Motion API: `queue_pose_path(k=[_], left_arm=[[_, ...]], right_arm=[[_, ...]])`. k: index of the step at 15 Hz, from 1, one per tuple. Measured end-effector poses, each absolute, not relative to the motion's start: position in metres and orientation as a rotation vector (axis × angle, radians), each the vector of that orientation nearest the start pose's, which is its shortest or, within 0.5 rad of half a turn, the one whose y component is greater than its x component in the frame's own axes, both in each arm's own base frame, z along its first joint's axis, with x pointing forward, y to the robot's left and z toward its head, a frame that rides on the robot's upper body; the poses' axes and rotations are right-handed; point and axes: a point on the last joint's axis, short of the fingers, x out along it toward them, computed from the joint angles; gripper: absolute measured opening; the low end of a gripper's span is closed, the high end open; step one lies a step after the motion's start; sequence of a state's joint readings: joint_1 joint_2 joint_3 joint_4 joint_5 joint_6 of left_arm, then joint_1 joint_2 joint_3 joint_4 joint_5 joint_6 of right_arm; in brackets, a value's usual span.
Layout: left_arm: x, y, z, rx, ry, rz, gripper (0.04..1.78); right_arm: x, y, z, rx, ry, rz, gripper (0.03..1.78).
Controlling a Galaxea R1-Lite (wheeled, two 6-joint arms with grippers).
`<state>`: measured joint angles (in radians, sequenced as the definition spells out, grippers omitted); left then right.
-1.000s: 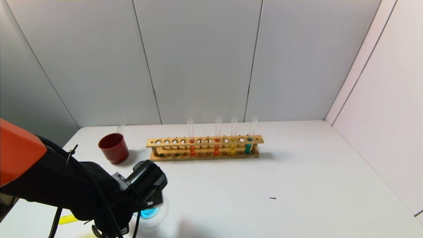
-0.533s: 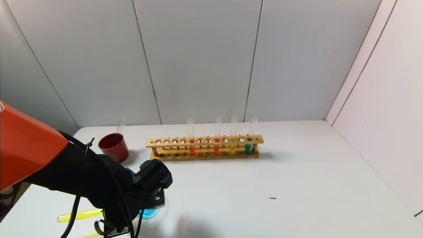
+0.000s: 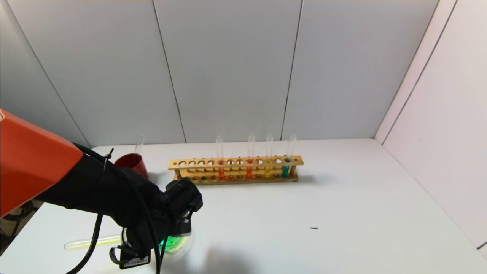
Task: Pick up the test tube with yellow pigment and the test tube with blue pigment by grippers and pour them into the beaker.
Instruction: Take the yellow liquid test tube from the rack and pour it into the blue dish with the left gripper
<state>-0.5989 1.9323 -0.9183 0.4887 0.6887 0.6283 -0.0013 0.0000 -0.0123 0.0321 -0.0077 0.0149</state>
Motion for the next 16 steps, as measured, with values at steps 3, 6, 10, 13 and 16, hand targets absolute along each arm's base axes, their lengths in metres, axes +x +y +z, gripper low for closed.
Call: queue_pose_path(k=[3,6,10,13,16], left_arm=[[0.234,-0.142,0.078,1.460,1.258,-0.321,0.31],[0.237,-0.145,0.081,1.492,1.293,-0.327,0.31],[0.242,-0.150,0.082,1.546,1.323,-0.315,0.31],[0.243,-0.154,0.081,1.584,1.371,-0.337,0.31],[0.247,-0.159,0.082,1.607,1.393,-0.352,0.31]], right_arm=[[-0.024,0.000,0.076,0.015,0.020,-0.009,1.70],[-0.024,0.000,0.076,0.015,0.020,-0.010,1.70],[-0.024,0.000,0.076,0.015,0.020,-0.009,1.70],[-0.024,0.000,0.076,0.015,0.020,-0.009,1.70],[-0.024,0.000,0.076,0.015,0.020,-0.009,1.70]])
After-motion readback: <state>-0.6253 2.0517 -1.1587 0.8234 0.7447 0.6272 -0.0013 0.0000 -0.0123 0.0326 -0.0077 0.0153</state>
